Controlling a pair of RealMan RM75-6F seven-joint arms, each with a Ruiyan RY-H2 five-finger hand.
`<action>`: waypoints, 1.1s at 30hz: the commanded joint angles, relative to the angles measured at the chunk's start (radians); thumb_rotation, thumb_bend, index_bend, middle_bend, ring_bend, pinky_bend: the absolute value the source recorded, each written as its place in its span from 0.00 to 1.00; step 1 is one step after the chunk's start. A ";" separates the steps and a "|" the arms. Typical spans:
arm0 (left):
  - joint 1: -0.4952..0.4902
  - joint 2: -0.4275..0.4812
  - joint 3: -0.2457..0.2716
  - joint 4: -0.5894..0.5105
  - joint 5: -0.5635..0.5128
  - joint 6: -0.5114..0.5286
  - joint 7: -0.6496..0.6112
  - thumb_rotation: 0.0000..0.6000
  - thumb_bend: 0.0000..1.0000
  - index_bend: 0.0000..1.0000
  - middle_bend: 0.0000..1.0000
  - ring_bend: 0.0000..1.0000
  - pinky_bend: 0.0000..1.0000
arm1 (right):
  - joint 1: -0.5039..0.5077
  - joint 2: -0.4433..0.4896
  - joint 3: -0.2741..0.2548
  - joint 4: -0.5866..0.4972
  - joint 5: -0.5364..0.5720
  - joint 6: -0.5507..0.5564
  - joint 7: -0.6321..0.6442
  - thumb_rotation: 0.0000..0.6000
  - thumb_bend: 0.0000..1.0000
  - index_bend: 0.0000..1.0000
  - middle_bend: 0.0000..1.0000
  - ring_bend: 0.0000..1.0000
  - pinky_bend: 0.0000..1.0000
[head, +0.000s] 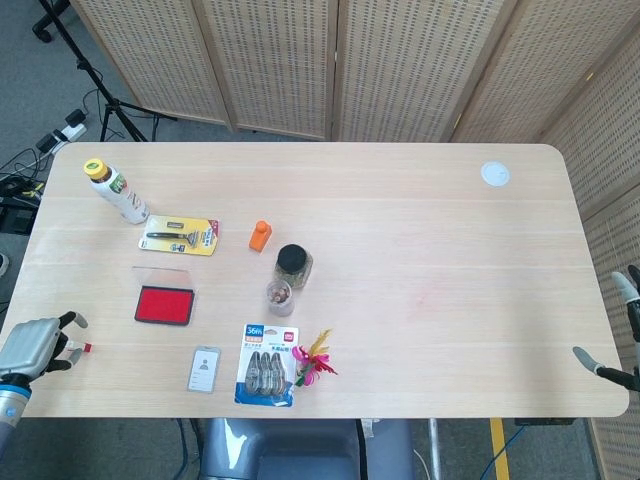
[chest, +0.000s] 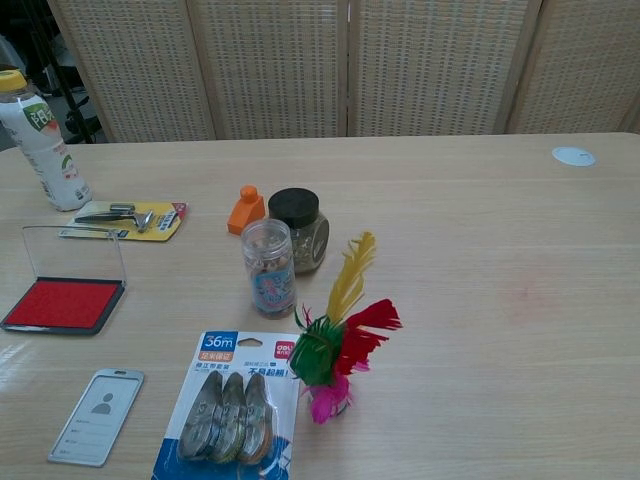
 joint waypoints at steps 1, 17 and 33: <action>-0.004 -0.022 0.011 0.045 0.010 -0.011 0.012 1.00 0.32 0.43 1.00 0.94 0.91 | -0.001 0.000 0.001 0.000 0.003 0.000 0.002 1.00 0.00 0.00 0.00 0.00 0.00; -0.004 -0.134 0.020 0.263 0.060 -0.001 -0.024 1.00 0.32 0.47 1.00 0.94 0.91 | -0.002 0.006 0.003 0.002 0.009 -0.003 0.020 1.00 0.00 0.00 0.00 0.00 0.00; 0.006 -0.164 0.024 0.313 0.059 -0.005 -0.013 1.00 0.32 0.49 1.00 0.94 0.91 | -0.004 0.008 0.004 0.002 0.008 -0.002 0.026 1.00 0.00 0.00 0.00 0.00 0.00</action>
